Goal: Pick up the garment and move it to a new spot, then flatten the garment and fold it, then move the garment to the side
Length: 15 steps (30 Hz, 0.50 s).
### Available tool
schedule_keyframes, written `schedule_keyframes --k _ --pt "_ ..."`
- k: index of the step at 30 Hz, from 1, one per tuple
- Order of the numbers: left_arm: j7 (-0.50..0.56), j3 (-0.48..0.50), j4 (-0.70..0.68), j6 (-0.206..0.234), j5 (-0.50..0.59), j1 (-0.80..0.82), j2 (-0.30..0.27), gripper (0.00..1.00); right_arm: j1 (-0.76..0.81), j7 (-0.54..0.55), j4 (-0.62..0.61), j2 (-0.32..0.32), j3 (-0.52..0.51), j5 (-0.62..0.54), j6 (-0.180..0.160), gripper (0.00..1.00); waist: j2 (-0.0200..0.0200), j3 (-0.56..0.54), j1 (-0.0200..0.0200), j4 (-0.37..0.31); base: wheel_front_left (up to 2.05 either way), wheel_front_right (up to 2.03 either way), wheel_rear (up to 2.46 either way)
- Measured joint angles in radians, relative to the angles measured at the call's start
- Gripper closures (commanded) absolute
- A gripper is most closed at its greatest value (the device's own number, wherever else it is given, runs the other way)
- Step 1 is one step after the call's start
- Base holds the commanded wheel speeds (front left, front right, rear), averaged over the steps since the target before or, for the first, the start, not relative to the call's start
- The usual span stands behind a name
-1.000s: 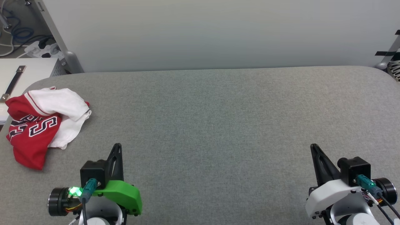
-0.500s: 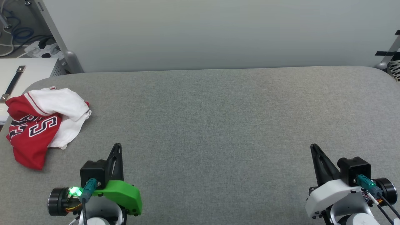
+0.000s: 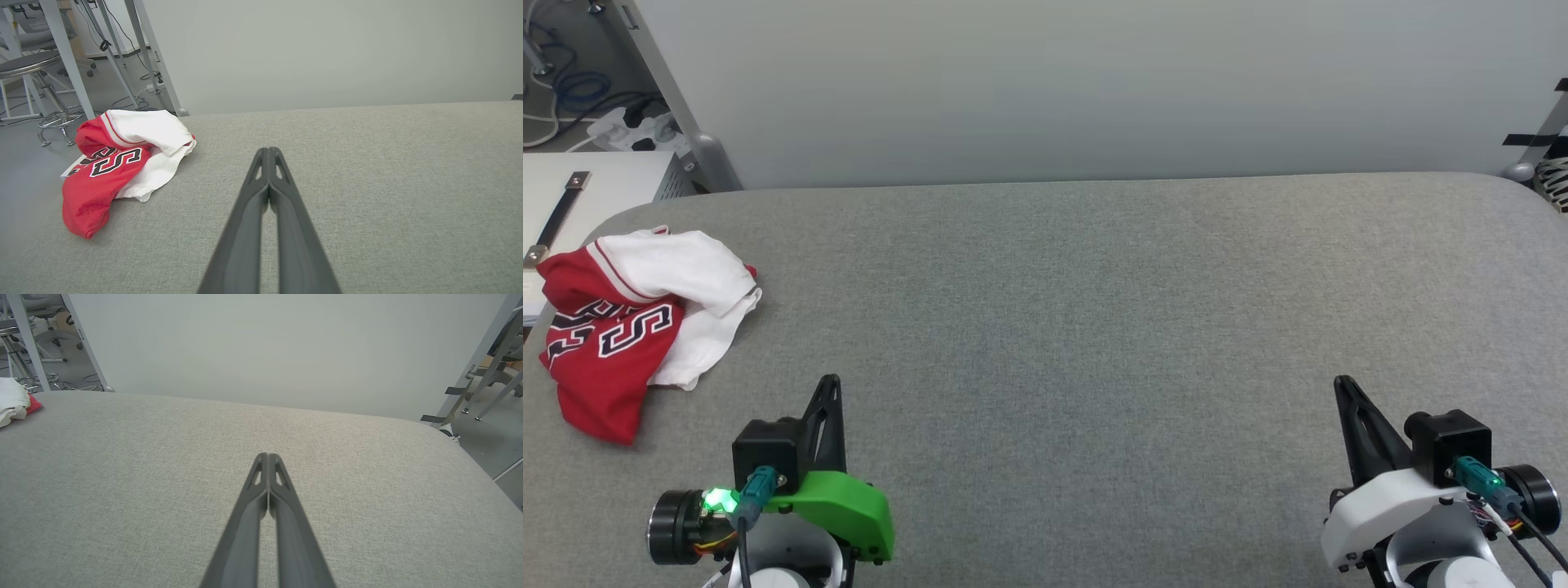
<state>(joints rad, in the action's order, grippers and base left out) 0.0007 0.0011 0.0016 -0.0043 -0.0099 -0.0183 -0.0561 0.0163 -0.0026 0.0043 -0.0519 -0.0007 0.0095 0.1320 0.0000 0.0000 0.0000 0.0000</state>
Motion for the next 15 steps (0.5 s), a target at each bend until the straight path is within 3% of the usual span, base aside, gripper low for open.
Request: schedule_keyframes --k 8,9,15 --pt "0.0 0.0 0.0 0.0 0.0 0.0 0.0 1.0 0.0 0.0 0.0 0.0 0.0 0.0 0.0 1.0 0.0001 0.0 0.0 0.0 0.0 0.0 0.0" --pt "0.0 0.0 0.0 0.0 0.0 0.0 0.0 0.0 0.0 0.0 0.0 0.0 0.0 0.0 0.0 0.0 0.0 0.0 0.0 0.0 0.0 0.0 0.0" --pt "0.0 0.001 0.001 0.0 -0.001 -0.001 -0.001 0.0 0.001 0.0 0.001 0.0 0.0 0.001 0.0 0.0 0.0 0.0 0.0 0.0 0.0 0.0 0.0"
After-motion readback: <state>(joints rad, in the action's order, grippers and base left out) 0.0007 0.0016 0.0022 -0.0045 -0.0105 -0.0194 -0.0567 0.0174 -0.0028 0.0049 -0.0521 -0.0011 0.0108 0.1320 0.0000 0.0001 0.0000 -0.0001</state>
